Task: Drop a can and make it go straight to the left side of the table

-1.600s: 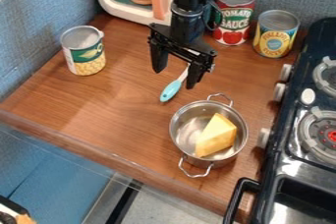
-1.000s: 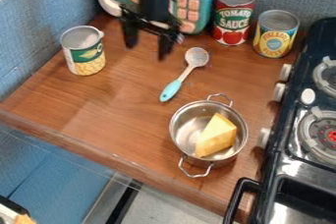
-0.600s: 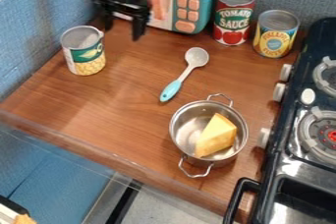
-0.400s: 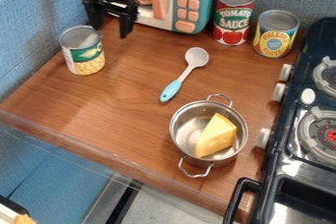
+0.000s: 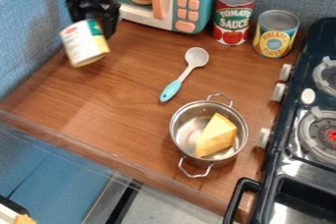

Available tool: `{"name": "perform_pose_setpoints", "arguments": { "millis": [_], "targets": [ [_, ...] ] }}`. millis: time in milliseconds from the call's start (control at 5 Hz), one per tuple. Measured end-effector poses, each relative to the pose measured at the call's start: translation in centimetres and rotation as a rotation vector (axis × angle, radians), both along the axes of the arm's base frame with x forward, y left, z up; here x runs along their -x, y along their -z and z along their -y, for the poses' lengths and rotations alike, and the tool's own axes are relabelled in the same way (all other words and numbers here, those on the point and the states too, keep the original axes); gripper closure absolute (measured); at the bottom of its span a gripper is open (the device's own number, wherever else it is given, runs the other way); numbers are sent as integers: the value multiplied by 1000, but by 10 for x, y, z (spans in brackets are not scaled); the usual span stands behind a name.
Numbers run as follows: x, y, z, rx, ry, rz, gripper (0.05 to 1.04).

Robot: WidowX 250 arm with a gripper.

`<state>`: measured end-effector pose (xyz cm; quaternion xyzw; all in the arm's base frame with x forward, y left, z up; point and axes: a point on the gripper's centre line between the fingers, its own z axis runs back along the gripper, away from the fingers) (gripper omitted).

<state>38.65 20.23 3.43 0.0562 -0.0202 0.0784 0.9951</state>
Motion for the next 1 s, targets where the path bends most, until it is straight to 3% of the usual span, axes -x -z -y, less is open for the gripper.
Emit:
{"name": "perform_pose_setpoints", "arguments": {
  "millis": [400, 600, 1000],
  "targets": [
    [1, 0, -5, -9, -18, 4, 83],
    [12, 9, 8, 12, -22, -29, 83],
    [5, -33, 55, 45, 61, 56, 83]
  ]
}}
